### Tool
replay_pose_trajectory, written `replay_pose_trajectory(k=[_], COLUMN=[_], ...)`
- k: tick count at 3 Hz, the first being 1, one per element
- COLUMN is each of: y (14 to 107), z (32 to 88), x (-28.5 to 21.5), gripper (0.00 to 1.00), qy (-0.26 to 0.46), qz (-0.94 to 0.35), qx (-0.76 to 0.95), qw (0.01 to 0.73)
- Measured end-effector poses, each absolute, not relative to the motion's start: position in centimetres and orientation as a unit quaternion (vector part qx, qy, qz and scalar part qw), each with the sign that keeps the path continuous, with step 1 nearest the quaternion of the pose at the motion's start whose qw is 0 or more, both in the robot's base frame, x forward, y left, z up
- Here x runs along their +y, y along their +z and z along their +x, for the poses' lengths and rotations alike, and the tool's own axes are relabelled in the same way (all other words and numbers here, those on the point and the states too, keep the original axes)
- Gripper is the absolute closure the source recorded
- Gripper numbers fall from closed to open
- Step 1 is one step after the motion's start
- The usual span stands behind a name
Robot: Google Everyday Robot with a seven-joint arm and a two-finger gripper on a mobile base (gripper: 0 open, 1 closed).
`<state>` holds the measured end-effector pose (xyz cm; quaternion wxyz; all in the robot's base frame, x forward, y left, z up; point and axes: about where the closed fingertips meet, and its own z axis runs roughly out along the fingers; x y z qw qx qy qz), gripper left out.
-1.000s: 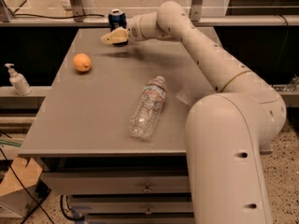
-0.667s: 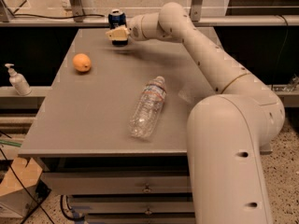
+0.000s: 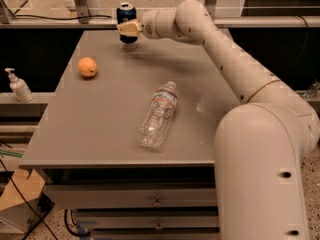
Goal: Pick pepsi can
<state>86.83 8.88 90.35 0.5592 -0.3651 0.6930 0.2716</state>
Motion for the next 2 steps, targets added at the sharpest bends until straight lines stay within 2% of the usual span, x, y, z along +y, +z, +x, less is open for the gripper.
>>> replay_pose_trajectory(k=[1, 2], y=[95.3, 96.6], z=[84.8, 84.3], x=[7.6, 7.5], gripper=[1.0, 1.0], qy=[0.229, 0.221], qz=[-0.397, -0.404], qx=[0.664, 0.656], qw=[0.591, 0.598])
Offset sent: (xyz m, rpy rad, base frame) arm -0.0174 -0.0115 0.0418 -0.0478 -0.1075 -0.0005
